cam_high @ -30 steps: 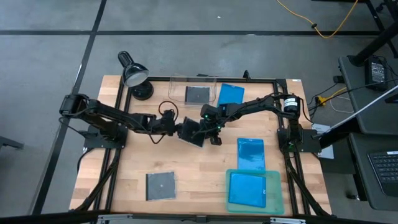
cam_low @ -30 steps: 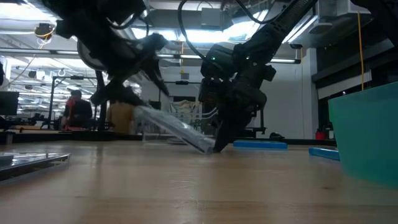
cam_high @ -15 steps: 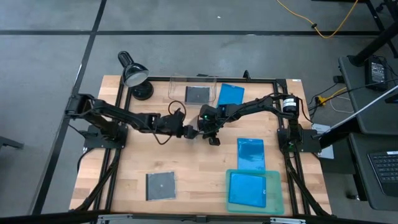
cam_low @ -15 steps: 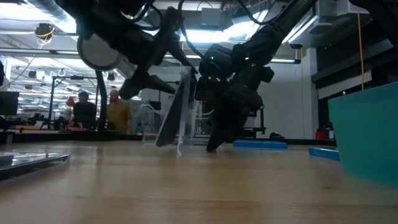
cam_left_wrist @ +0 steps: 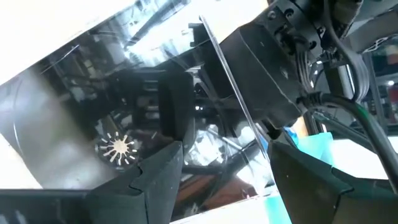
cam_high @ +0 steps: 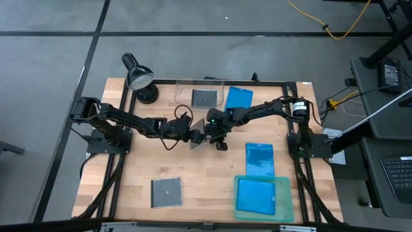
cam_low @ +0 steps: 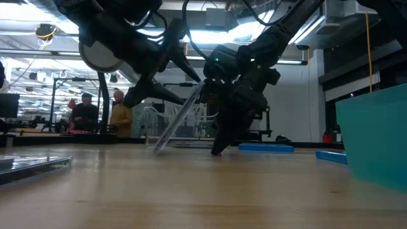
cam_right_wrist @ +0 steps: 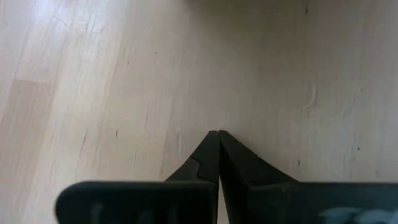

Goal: Pick & place jewel cases by type
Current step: Put the top black cd case into the transparent bin

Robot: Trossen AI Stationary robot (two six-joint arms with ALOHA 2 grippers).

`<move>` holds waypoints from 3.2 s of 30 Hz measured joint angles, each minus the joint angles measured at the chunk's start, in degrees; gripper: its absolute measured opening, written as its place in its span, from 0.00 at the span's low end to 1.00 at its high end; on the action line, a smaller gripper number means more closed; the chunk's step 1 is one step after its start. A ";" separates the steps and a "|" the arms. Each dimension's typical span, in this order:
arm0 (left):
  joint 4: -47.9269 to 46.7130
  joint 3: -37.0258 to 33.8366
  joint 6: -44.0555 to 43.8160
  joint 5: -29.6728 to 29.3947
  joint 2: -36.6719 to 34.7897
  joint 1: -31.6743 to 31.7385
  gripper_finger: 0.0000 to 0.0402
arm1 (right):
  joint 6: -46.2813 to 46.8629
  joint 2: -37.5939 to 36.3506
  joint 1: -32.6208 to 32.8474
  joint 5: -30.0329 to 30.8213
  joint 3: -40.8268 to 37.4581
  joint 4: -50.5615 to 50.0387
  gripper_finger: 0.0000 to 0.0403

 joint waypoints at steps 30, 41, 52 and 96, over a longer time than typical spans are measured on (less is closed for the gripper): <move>14.82 -0.13 0.64 -1.20 5.87 0.46 0.57 | -0.13 -0.04 -0.11 -0.79 -0.24 -0.44 0.02; 10.74 0.02 0.97 -2.46 0.39 0.07 0.55 | 0.35 0.00 -0.09 -0.76 0.02 -0.54 0.02; 2.33 0.28 -1.52 -2.57 -2.23 -0.33 0.35 | 0.09 0.00 -0.02 -0.81 0.13 0.09 0.02; 2.87 0.00 -5.17 -6.81 -2.16 -0.33 0.48 | -0.96 0.98 -0.07 -1.11 0.02 0.43 0.01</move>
